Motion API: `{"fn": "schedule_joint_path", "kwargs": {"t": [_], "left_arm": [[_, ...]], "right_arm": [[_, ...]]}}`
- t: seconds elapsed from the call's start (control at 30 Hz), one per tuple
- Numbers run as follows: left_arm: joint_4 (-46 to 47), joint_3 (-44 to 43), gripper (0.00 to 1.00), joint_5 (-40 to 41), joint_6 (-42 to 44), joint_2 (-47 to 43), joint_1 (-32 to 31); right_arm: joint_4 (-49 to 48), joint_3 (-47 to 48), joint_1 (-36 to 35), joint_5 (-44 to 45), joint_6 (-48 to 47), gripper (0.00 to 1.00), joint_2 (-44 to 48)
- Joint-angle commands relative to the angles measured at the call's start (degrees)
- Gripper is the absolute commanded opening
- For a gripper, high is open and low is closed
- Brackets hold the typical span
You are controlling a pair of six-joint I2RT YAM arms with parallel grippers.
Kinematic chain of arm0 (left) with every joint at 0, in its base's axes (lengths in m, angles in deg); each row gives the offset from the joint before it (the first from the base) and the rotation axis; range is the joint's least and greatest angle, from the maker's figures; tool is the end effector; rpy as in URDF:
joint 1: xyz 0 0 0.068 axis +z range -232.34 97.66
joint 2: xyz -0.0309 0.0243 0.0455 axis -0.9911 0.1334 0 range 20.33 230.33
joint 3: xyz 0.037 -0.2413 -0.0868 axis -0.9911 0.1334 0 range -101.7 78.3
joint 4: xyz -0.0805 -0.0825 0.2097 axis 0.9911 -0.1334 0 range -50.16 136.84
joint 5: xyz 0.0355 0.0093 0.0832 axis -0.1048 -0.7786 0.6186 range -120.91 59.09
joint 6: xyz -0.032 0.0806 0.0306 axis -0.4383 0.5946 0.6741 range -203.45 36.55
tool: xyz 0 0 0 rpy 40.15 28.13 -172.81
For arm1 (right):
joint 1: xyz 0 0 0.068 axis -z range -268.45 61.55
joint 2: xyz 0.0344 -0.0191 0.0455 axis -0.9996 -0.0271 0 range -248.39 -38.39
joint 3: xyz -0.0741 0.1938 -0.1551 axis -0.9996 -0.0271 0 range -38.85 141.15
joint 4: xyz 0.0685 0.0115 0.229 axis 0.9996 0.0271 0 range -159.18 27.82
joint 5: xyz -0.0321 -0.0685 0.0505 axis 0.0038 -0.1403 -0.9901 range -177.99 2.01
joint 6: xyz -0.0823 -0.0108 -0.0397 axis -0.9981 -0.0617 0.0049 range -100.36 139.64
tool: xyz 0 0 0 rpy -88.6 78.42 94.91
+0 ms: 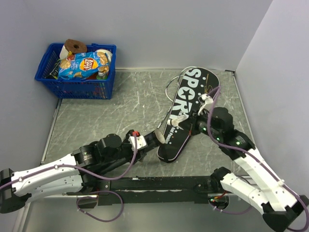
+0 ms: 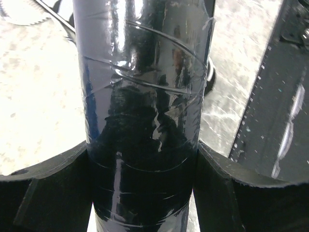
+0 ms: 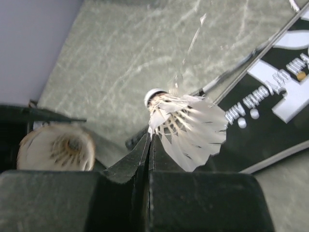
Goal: Pack up the badminton gear
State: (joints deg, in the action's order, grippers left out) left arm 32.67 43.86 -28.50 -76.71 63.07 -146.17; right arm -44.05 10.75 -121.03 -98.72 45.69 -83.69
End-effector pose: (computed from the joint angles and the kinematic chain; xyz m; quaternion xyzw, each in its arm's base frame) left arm 0.0950 -0.1858 0.2506 0.4706 0.6852 -0.2502 0.4964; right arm 0.1649 0.1235 0.3122 -0.0997 0.8153 0.3438 0.4551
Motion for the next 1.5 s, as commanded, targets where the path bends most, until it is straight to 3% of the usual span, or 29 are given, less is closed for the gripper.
{"fn": "schedule_joint_path", "kwargs": {"t": [0.0,0.23,0.43,0.63,0.9,1.27,1.47], "left_arm": [[3.0,-3.3,0.01,-5.0,0.8,2.0,-0.2],[1.3,-4.1,0.01,-4.1,1.4,4.1,-3.7],[2.0,-3.9,0.01,-5.3,1.3,3.0,-5.4],[2.2,-3.4,0.01,-4.9,0.9,2.2,-6.2],[2.0,-3.4,0.01,-4.5,0.8,1.7,-6.9],[2.3,-3.4,0.01,-4.4,0.6,0.4,-7.0],[2.7,-2.9,0.01,-4.7,0.6,-1.4,-7.2]], "right_arm": [[13.5,6.1,0.1,-3.9,-4.2,0.0,4.6],[22.9,11.1,0.1,-10.5,-5.9,0.0,10.0],[25.1,11.2,0.1,-16.3,-6.3,0.0,11.7],[20.8,8.9,0.1,-22.3,-3.7,0.0,11.3],[13.8,5.2,-1.8,-23.7,-0.4,0.0,9.0],[4.7,3.7,-13.4,-17.3,3.5,0.0,0.6],[-2.9,0.1,-14.1,-18.7,6.7,0.0,-2.3]]}}
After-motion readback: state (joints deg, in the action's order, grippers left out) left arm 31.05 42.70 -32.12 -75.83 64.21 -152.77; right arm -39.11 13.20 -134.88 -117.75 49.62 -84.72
